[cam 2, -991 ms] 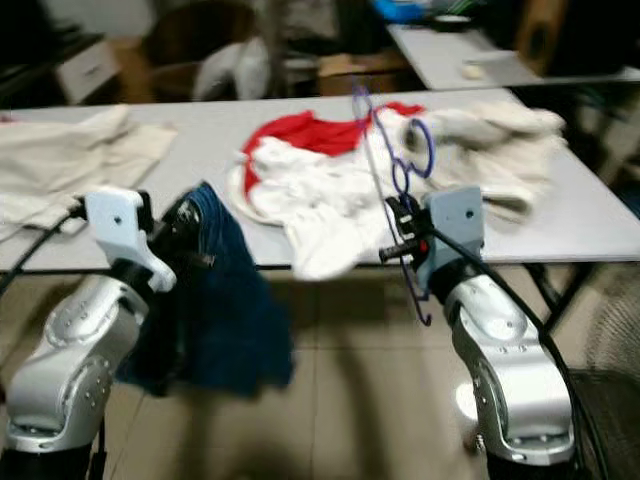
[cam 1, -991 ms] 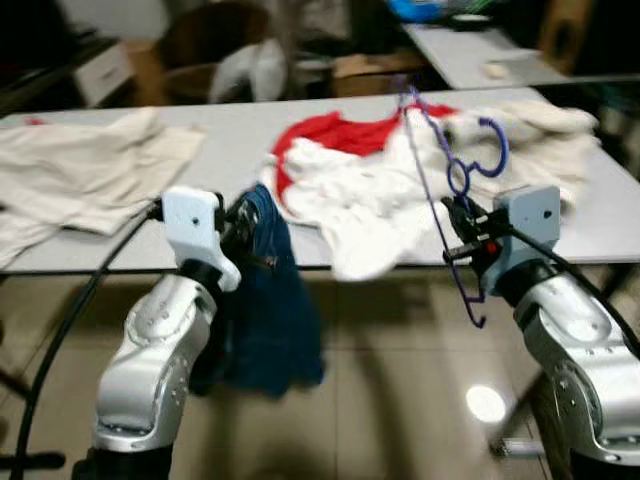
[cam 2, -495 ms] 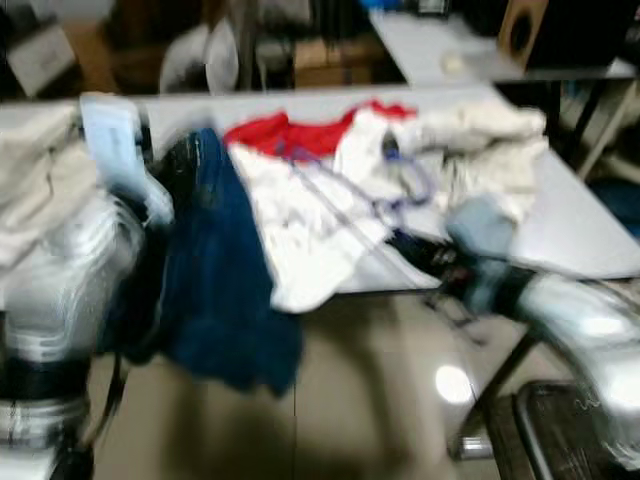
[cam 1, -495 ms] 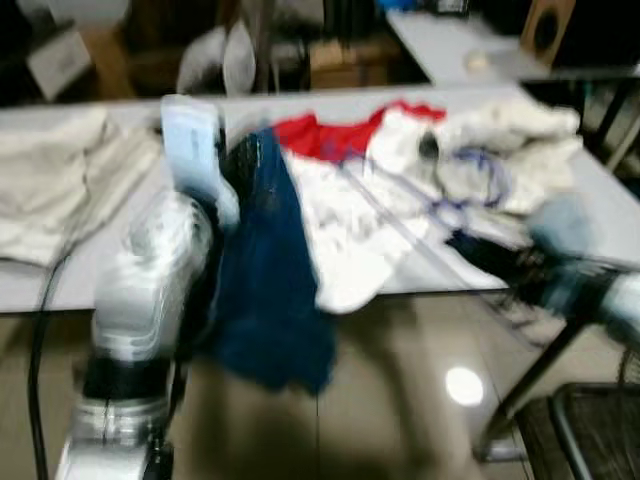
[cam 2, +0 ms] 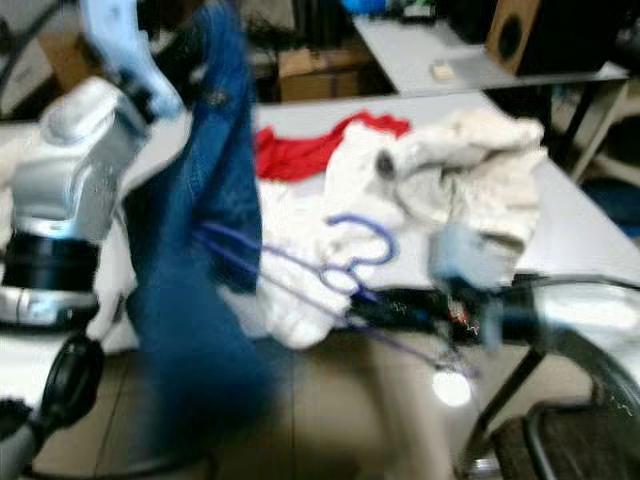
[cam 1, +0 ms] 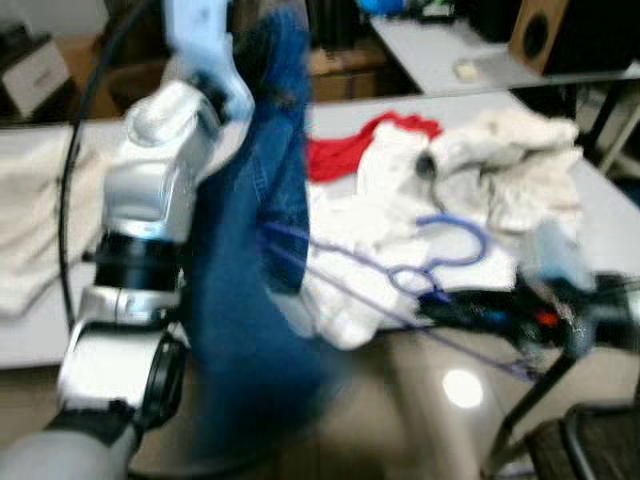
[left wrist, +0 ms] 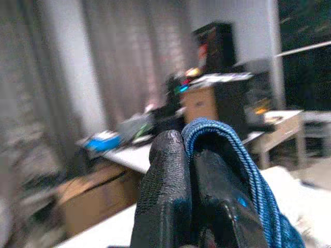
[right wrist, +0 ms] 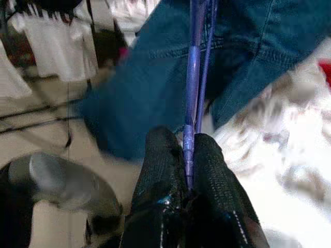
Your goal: Hang hanger
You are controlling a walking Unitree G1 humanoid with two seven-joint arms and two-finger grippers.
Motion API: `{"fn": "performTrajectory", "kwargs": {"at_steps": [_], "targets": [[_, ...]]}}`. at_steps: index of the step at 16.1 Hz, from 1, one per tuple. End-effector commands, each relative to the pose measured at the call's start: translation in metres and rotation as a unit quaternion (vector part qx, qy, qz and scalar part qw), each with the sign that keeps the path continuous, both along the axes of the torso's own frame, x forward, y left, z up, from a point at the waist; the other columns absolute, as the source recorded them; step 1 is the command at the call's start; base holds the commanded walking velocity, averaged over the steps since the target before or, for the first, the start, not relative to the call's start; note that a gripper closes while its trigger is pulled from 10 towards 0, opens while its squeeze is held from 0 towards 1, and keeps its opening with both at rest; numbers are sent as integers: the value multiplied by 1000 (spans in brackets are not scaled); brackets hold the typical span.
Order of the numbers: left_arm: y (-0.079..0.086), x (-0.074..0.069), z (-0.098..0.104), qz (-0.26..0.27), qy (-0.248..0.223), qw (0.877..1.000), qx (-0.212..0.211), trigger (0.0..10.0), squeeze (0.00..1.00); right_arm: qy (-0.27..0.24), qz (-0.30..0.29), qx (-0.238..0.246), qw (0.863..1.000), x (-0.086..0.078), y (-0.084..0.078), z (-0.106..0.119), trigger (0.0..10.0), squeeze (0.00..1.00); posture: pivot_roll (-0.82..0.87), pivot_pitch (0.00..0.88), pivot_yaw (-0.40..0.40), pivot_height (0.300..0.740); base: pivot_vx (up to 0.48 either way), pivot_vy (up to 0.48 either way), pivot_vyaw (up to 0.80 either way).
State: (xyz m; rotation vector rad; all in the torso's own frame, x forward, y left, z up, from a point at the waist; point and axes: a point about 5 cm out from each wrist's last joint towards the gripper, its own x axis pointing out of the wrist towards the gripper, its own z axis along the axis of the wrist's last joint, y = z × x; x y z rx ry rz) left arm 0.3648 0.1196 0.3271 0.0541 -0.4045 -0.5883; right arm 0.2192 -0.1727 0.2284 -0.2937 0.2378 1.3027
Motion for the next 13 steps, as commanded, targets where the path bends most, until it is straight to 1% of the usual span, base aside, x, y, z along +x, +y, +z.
{"fn": "performTrajectory", "kwargs": {"at_steps": [1, 2, 3, 4, 5, 6, 7, 8, 9, 10, 11, 12, 13], "targets": [[9, -4, 13, 3, -24, 1000, -7, 10000, 0, -12, 23, -2, 1000, 2, 8, 2, 10000, 0, -156, 0, 59, 740, 356, 0, 0], [6, -9, 20, -15, -36, 999, -8, 10000, 0, -35, 0, -5, 999, 16, 11, 2, 10000, 0, -156, 0, 59, 740, 352, 0, 0], [2, -15, 29, -36, -53, 998, -11, 10000, 0, -72, -56, -17, 996, 40, 13, 4, 10000, 0, -140, 0, 47, 740, 356, 0, 0], [1, -24, 41, -57, -74, 996, -15, 10000, 0, -142, -135, -13, 980, 72, 11, 18, 10000, 0, -135, 0, 45, 740, 352, 0, 0], [3, -28, 48, -58, -83, 995, -19, 10000, 0, -184, -190, 13, 964, 88, 9, 33, 10000, 0, -130, 0, 40, 740, 352, 0, 0], [5, -30, 52, -58, -91, 994, -21, 10000, 0, -216, -230, 37, 948, 99, 6, 46, 10000, 0, -130, 0, 40, 740, 349, 0, 0], [9, -33, 59, -55, -101, 993, -29, 10000, 0, -242, -283, 78, 925, 111, 0, 66, 10000, 0, -131, 0, 40, 740, 349, 0, 0], [10, -33, 60, -55, -103, 993, -31, 10000, 0, -245, -292, 86, 920, 114, -1, 69, 10000, 0, -131, 0, 40, 740, 349, 0, 0], [16, -37, 71, -50, -120, 990, -50, 10000, 0, -302, -339, 134, 881, 121, -11, 96, 10000, 0, -131, 0, 39, 740, 341, 0, 0], [21, -41, 81, -46, -137, 987, -64, 10000, 0, -349, -379, 173, 839, 125, -22, 117, 10000, 0, -134, 0, 39, 740, 345, 0, 0], [23, -43, 83, -47, -140, 987, -68, 10000, 0, -370, -384, 176, 828, 126, -23, 121, 10000, 0, -140, 0, 43, 740, 349, 0, 0], [22, -42, 80, -46, -136, 987, -68, 10000, 0, -364, -355, 149, 848, 124, -20, 112, 10000, 0, -142, 0, 45, 740, 326, 0, 0], [21, -41, 75, -43, -131, 988, -64, 10000, 0, -352, -313, 116, 874, 121, -15, 99, 10000, 0, -151, 0, 49, 740, 319, 0, 0]]}}
